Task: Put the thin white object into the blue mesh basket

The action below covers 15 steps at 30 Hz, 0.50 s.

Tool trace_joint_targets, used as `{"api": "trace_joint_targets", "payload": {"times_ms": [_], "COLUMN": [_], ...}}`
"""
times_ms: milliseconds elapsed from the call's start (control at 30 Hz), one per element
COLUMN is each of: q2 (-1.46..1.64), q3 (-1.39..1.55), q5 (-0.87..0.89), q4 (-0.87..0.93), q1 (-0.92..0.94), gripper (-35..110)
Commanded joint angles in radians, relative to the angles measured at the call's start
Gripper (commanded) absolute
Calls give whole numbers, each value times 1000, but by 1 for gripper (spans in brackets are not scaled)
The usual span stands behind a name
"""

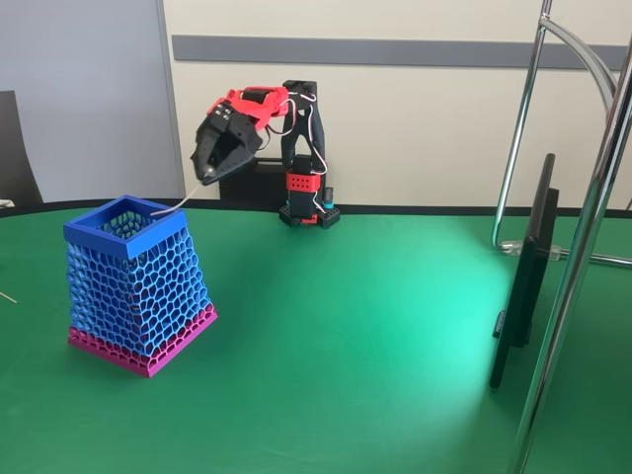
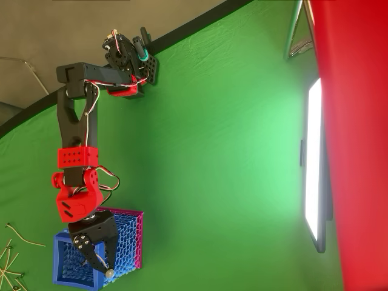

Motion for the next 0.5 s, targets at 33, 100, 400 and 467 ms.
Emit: {"api": "trace_joint_targets", "payload": {"times_ms": [33, 100, 400, 467], "q2": [6, 25, 296, 350], "q3": [-37, -15, 383, 457], "q5": [91, 121, -46, -74], "q4": [8, 5, -334, -377], "q1": [51, 84, 221, 239], "gripper": [0, 0, 22, 23]}}
